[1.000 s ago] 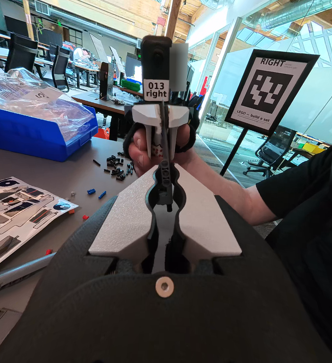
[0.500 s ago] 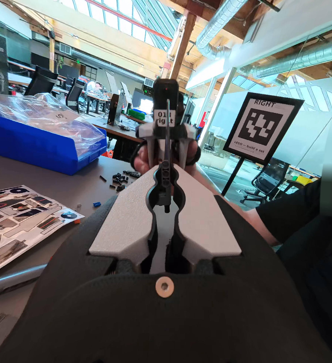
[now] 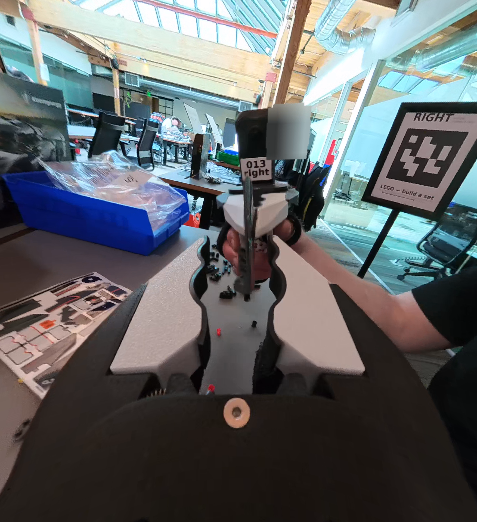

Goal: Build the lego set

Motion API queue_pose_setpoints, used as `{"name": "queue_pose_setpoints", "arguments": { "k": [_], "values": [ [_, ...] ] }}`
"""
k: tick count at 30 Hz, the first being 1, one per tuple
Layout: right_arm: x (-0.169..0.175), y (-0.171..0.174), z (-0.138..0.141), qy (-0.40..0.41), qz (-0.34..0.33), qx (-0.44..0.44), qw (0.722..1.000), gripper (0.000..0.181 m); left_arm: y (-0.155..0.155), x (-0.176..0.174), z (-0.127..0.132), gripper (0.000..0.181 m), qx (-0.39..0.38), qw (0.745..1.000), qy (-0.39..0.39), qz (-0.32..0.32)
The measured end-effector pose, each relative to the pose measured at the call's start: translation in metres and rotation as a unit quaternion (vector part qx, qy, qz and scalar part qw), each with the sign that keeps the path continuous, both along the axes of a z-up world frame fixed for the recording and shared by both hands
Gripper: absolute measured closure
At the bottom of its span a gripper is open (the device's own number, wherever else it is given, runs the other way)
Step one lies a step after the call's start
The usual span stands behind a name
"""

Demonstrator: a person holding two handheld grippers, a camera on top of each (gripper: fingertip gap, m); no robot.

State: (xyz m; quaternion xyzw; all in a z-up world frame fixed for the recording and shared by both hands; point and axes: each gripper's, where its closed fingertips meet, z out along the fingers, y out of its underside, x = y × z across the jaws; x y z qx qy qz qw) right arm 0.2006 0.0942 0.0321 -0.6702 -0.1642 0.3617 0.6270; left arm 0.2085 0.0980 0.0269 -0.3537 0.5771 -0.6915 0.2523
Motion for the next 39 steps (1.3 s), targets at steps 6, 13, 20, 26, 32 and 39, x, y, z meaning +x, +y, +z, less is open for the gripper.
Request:
{"name": "queue_pose_setpoints", "arguments": {
  "k": [6,13,20,26,32,39],
  "values": [
    [-0.012,-0.004,-0.015,-0.051,0.062,-0.064,0.995,0.181,-0.008,-0.003,-0.001,0.165,0.038,0.999,-0.002,-0.008],
    [-0.011,-0.002,-0.011,-0.015,0.083,-0.061,0.995,0.181,-0.011,-0.007,-0.003,0.18,0.037,0.999,-0.001,-0.035],
    [0.001,-0.005,0.005,0.072,0.094,-0.015,0.993,0.181,-0.001,-0.009,0.002,0.181,-0.012,0.999,0.003,-0.048],
    [-0.002,-0.004,-0.004,0.063,0.094,-0.026,0.993,0.181,-0.004,-0.007,0.008,0.167,-0.01,0.999,-0.019,-0.03],
    [-0.006,-0.001,-0.006,0.053,0.099,-0.033,0.993,0.181,-0.007,-0.006,0.003,0.181,-0.004,0.999,-0.01,-0.036],
    [-0.01,-0.001,-0.017,0.005,0.1,-0.064,0.993,0.181,-0.005,-0.007,0.007,0.173,0.003,0.999,-0.02,-0.026]
  ]
}}
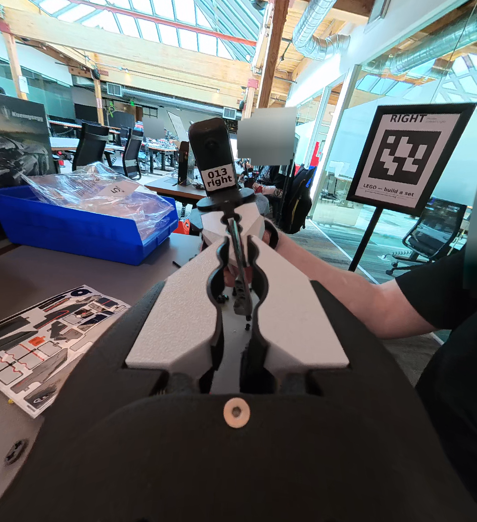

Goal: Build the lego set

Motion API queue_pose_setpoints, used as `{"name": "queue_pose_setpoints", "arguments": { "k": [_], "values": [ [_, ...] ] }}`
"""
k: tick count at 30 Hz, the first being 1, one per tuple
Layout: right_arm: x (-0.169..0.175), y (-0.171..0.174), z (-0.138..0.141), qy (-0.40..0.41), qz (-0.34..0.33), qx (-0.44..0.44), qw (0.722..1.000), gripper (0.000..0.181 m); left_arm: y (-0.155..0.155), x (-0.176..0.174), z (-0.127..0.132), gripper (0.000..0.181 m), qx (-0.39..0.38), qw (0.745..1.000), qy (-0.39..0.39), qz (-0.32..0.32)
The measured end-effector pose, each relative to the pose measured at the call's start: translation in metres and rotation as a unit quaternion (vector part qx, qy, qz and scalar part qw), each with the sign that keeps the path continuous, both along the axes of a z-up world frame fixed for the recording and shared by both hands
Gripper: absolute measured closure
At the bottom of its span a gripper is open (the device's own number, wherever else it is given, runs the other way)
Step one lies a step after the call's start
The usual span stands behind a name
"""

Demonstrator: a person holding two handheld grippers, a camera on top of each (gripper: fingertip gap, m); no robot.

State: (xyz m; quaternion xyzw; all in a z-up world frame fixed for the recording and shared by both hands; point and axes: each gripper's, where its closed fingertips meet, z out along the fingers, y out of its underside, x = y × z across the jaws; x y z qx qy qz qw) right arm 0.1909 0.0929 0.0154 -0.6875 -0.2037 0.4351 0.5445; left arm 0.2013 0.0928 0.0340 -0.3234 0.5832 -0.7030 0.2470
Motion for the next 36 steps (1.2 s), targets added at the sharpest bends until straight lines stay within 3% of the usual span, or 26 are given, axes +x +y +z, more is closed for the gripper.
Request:
{"name": "queue_pose_setpoints", "arguments": {
  "k": [4,8,12,14,20,26,30,33,36],
  "values": [
    [0.0,0.004,-0.002,-0.03,-0.025,0.003,0.999,0.181,-0.001,0.0,0.0,0.181,0.011,1.0,0.0,0.012],
    [0.0,0.012,-0.011,-0.079,-0.06,0.006,0.995,0.151,0.008,0.002,0.005,0.181,-0.012,0.999,-0.006,0.03],
    [-0.007,0.015,-0.017,-0.1,-0.054,0.009,0.993,0.156,0.011,-0.001,0.011,0.181,-0.032,0.999,-0.012,0.028],
    [-0.01,0.018,-0.02,-0.108,-0.051,0.01,0.993,0.176,0.01,-0.001,0.011,0.181,-0.031,0.999,-0.013,0.028],
    [-0.011,0.016,-0.016,-0.063,-0.033,0.005,0.997,0.167,0.02,-0.001,0.016,0.181,-0.059,0.997,-0.026,0.043],
    [-0.003,0.022,-0.009,-0.035,-0.044,0.015,0.998,0.176,0.031,-0.002,0.02,0.181,-0.081,0.994,-0.039,0.057],
    [0.001,0.022,-0.009,-0.057,-0.038,-0.004,0.998,0.176,0.035,0.001,0.017,0.181,-0.078,0.994,-0.037,0.063],
    [0.004,0.014,-0.01,-0.081,0.004,-0.055,0.995,0.176,0.034,0.003,0.011,0.181,-0.076,0.995,-0.028,0.057],
    [0.017,0.012,-0.014,-0.147,0.019,-0.101,0.984,0.177,0.031,0.006,0.006,0.181,-0.069,0.996,-0.015,0.056]
  ]
}}
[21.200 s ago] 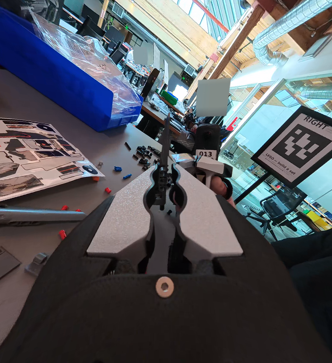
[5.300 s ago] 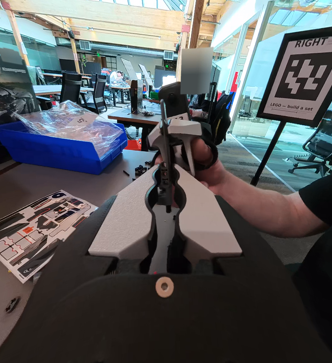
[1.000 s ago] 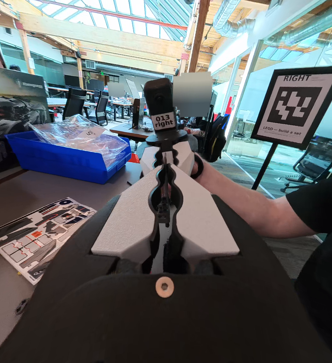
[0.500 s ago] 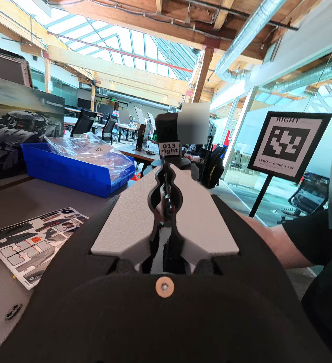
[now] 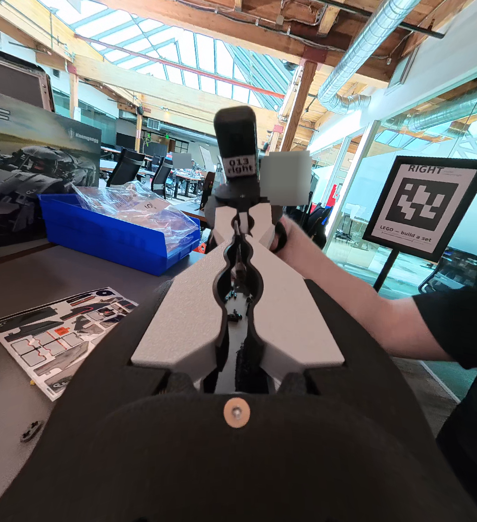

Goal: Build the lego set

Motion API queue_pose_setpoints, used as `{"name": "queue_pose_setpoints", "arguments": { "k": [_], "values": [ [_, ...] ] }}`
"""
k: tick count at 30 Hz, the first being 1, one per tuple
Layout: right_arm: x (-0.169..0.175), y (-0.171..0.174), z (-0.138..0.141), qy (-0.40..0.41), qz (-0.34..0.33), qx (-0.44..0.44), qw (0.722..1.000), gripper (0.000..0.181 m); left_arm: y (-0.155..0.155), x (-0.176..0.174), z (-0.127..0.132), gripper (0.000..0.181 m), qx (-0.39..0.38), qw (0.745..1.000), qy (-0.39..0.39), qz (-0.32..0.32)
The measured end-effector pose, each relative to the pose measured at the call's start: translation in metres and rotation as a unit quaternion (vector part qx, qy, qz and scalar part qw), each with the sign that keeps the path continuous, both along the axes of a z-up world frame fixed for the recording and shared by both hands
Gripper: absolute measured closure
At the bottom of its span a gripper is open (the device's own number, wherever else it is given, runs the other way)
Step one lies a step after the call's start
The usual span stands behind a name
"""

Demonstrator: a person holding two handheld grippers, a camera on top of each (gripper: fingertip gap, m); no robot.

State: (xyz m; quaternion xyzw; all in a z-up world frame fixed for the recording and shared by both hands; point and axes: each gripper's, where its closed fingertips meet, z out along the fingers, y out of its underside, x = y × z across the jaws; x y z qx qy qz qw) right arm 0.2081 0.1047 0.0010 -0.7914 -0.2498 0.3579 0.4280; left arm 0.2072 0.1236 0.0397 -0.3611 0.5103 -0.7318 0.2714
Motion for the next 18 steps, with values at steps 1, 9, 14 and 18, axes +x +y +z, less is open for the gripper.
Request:
{"name": "queue_pose_setpoints", "arguments": {
  "k": [1,9,14,18],
  "values": [
    [0.002,0.001,0.001,-0.016,0.001,-0.006,1.0,0.177,0.001,0.0,0.001,0.181,-0.004,1.0,-0.002,0.005],
    [0.011,0.02,0.021,-0.273,-0.163,0.213,0.924,0.127,0.024,-0.003,0.015,0.181,-0.069,0.997,-0.011,0.044],
    [0.017,0.034,0.018,-0.506,-0.278,0.337,0.744,0.123,0.025,-0.003,0.016,0.181,-0.095,0.994,-0.004,0.047],
    [0.01,0.041,0.025,-0.602,-0.316,0.4,0.614,0.136,0.027,-0.004,0.019,0.181,-0.12,0.992,0.0,0.041]
  ]
}}
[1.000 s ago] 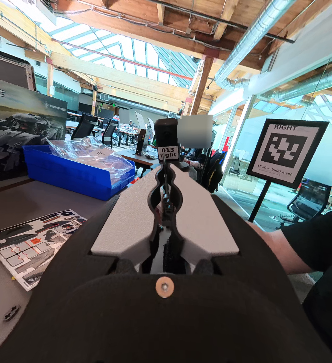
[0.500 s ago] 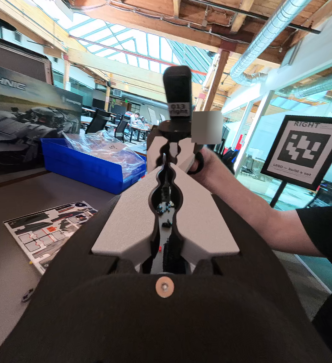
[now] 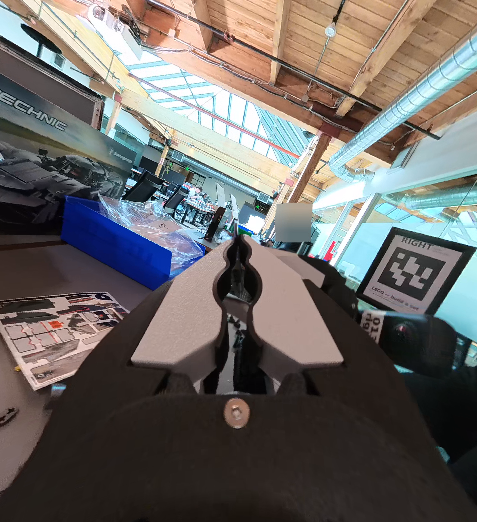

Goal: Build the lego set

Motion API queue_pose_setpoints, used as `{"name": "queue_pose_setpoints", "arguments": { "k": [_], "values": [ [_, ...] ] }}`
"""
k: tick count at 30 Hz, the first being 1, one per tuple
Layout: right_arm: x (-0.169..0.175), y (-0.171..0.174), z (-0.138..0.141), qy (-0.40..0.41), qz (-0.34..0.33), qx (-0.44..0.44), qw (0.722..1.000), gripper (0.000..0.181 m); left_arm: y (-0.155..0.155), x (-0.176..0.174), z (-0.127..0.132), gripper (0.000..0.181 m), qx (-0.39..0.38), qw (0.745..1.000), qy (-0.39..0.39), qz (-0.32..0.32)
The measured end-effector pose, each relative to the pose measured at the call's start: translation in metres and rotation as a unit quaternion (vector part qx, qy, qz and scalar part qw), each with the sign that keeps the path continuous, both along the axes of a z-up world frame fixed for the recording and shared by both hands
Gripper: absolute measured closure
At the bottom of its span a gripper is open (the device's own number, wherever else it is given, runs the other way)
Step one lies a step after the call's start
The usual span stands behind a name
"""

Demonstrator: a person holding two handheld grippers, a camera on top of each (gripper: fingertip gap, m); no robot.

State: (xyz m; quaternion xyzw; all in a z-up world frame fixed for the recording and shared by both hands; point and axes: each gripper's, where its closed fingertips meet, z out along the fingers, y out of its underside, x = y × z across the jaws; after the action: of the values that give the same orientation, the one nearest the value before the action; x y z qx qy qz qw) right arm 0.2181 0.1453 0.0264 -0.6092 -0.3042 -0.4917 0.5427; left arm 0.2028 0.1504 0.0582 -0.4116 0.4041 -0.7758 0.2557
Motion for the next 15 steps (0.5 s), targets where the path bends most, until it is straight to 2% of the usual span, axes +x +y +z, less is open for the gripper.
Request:
{"name": "queue_pose_setpoints", "arguments": {
  "k": [2,5,7,9,12,14,15],
  "values": [
    [0.003,0.001,0.007,-0.023,-0.02,0.031,0.999,0.161,-0.001,0.0,-0.001,0.181,-0.008,1.0,0.002,-0.007],
    [0.005,0.002,0.008,-0.006,-0.011,0.032,0.999,0.163,0.001,0.001,-0.002,0.181,-0.016,1.0,0.004,-0.012],
    [0.007,0.003,0.006,0.015,-0.003,0.016,1.0,0.164,0.005,0.003,-0.003,0.18,-0.004,1.0,0.005,0.009],
    [0.011,0.001,0.006,0.051,0.01,0.007,0.999,0.165,0.008,-0.001,0.003,0.17,0.017,0.999,-0.014,0.028],
    [0.02,-0.001,0.002,0.097,0.026,-0.031,0.995,0.166,0.017,-0.003,0.008,0.151,0.114,0.987,-0.033,0.104],
    [0.024,-0.003,-0.004,0.127,0.041,-0.067,0.989,0.166,0.014,-0.005,0.012,0.144,0.203,0.966,-0.055,0.149],
    [0.024,-0.005,-0.005,0.145,0.057,-0.078,0.985,0.166,0.007,-0.006,0.012,0.145,0.265,0.948,-0.068,0.164]
  ]
}}
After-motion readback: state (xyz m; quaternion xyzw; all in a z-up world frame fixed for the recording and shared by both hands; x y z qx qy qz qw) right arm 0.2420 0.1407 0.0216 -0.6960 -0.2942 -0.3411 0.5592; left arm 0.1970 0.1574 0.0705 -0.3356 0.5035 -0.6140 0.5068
